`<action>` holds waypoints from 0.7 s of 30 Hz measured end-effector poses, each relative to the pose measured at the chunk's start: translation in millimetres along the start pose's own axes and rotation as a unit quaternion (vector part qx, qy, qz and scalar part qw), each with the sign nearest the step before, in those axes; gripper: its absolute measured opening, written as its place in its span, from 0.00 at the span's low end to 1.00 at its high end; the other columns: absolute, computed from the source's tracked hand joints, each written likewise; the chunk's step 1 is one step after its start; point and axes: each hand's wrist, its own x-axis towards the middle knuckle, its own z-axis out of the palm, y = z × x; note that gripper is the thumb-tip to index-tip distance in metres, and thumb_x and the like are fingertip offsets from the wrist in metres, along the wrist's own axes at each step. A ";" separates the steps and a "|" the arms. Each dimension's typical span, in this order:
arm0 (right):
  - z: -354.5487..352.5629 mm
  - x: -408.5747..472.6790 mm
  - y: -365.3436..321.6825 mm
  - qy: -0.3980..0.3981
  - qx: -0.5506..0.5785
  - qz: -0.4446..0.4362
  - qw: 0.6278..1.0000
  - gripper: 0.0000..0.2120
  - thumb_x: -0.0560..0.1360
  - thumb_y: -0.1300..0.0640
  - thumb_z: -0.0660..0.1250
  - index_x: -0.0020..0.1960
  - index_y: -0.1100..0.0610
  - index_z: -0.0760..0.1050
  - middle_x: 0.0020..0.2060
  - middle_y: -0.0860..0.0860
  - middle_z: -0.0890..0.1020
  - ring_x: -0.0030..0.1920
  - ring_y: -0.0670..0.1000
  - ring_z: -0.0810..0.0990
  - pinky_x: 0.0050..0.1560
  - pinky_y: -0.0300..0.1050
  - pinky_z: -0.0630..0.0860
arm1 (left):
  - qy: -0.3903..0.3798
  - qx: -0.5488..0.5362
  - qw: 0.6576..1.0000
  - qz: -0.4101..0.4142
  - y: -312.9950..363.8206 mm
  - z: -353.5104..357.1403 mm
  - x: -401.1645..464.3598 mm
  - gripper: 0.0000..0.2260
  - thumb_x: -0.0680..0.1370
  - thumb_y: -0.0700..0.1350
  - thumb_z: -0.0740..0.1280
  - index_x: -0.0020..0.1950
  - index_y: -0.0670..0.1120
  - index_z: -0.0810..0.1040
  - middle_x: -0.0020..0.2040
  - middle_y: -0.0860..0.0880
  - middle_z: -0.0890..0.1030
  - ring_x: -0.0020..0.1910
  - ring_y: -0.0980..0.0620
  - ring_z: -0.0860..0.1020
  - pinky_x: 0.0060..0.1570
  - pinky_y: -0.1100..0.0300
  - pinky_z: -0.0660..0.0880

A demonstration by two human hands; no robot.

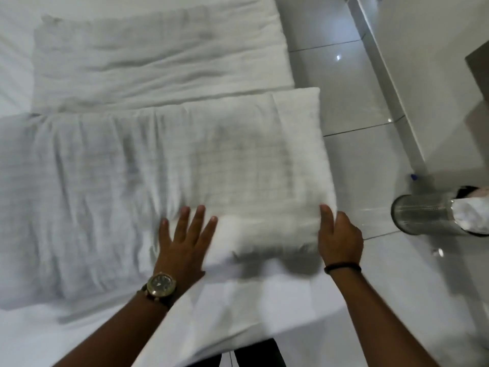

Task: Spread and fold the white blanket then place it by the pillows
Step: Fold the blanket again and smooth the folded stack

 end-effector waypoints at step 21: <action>2.9 -5.9 -5.8 -0.116 -0.286 -0.347 0.886 0.50 0.66 0.22 0.54 0.78 0.52 0.57 0.78 0.58 0.54 0.78 0.60 0.52 0.67 0.76 0.47 | 0.023 0.036 0.992 -0.115 -124.4 18.7 -70.7 0.57 0.61 0.83 0.56 0.81 0.51 0.52 0.82 0.46 0.49 0.80 0.42 0.49 0.70 0.29 0.41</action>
